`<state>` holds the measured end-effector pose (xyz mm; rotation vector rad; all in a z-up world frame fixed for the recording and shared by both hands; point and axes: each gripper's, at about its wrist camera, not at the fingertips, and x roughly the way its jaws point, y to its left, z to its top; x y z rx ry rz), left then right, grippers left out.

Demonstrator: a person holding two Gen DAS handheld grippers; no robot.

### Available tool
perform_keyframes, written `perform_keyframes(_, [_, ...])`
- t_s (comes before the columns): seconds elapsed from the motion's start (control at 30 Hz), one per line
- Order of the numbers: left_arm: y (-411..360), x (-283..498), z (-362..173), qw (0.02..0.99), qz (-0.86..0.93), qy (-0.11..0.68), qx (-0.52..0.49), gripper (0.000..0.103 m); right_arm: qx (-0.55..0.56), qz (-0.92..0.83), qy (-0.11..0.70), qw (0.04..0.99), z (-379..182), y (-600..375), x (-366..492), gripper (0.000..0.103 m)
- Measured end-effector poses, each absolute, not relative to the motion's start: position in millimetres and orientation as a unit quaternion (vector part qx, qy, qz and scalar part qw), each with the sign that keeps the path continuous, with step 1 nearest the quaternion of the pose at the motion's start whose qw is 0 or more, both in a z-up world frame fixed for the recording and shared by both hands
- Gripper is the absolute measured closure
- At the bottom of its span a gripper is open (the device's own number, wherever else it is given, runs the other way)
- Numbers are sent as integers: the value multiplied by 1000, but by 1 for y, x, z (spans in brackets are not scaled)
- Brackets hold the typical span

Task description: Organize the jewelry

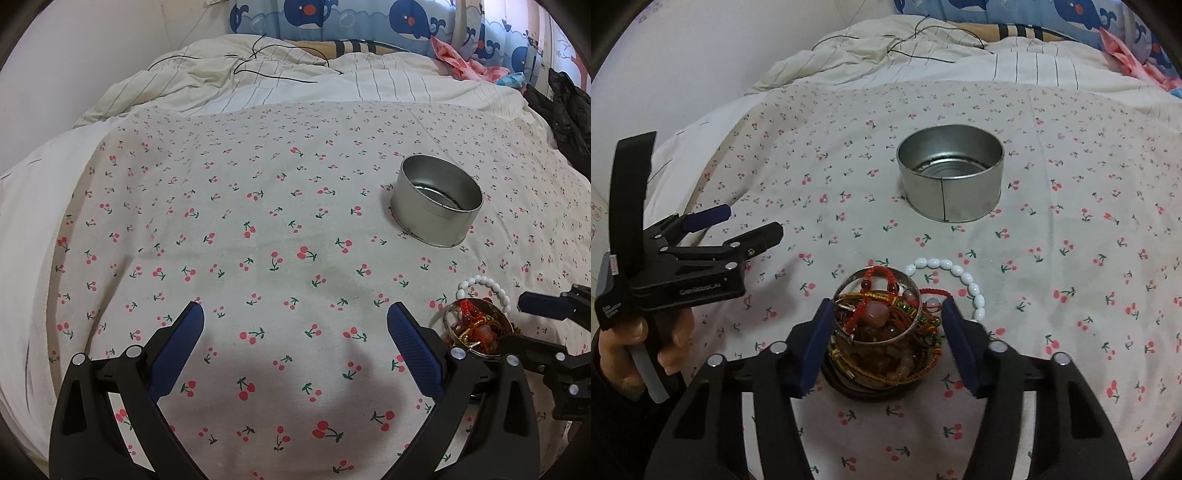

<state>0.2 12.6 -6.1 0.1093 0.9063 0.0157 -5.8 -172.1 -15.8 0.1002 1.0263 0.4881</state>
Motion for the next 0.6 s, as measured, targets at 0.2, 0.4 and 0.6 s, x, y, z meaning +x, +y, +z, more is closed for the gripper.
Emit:
perform_keyframes(0.2, [13, 2, -7, 898, 7, 438, 52, 7, 70, 230, 504, 829, -26, -175, 2, 74])
perform_keyframes(0.4, [9, 5, -8, 898, 4, 437, 55, 7, 69, 215, 518, 825, -34, -179, 8, 82])
perform_keyframes(0.6, [8, 6, -8, 897, 3, 438, 57, 7, 40, 211, 501, 839, -28, -172, 4, 97])
